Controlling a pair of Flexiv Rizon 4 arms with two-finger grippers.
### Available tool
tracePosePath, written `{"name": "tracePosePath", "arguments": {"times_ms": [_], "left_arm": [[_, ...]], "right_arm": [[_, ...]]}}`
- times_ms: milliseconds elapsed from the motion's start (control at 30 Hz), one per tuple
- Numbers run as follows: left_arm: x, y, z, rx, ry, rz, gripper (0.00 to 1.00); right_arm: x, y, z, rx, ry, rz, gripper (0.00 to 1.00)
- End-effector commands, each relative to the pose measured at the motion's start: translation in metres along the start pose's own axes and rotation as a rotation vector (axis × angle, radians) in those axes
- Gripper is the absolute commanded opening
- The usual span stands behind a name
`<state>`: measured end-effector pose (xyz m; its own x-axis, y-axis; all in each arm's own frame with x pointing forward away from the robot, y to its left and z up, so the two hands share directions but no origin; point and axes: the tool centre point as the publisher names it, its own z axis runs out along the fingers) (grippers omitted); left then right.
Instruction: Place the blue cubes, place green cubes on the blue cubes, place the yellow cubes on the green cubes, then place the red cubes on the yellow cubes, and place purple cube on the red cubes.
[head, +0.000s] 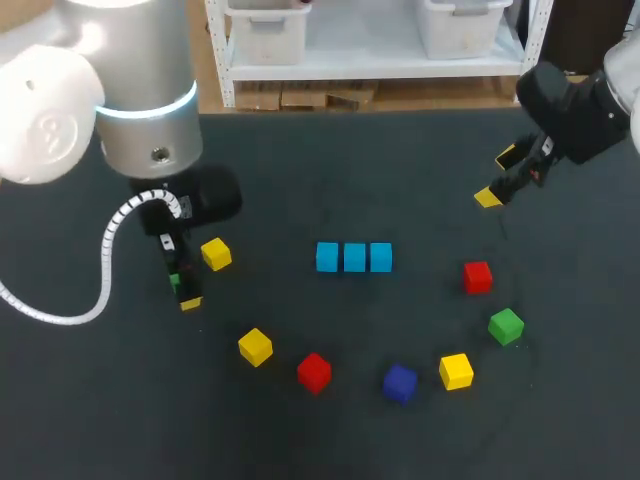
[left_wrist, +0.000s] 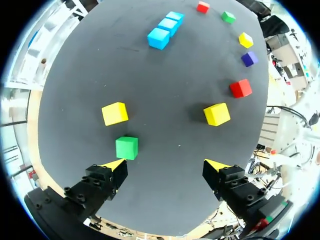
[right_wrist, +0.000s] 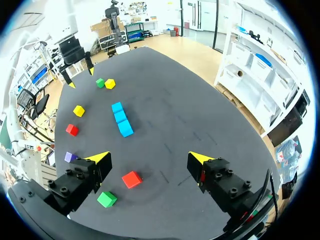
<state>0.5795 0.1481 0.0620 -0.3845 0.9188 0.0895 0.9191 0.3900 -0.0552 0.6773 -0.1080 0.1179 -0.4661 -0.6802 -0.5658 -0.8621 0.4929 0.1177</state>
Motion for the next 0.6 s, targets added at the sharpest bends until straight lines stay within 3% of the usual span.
{"name": "tracePosePath", "arguments": {"times_ms": [33,300,600], "left_arm": [[0.0,0.017,0.006,0.021,0.024,-0.016,1.0],[0.002,0.031,0.019,0.059,-0.027,0.031,1.0],[-0.006,0.032,0.038,0.059,-0.036,0.099,1.0]], "right_arm": [[0.0,0.0,0.0,-0.002,-0.002,-0.001,1.0],[0.0,0.0,0.0,-0.002,-0.002,-0.001,1.0],[0.0,0.0,0.0,-0.002,-0.002,-0.001,1.0]]}}
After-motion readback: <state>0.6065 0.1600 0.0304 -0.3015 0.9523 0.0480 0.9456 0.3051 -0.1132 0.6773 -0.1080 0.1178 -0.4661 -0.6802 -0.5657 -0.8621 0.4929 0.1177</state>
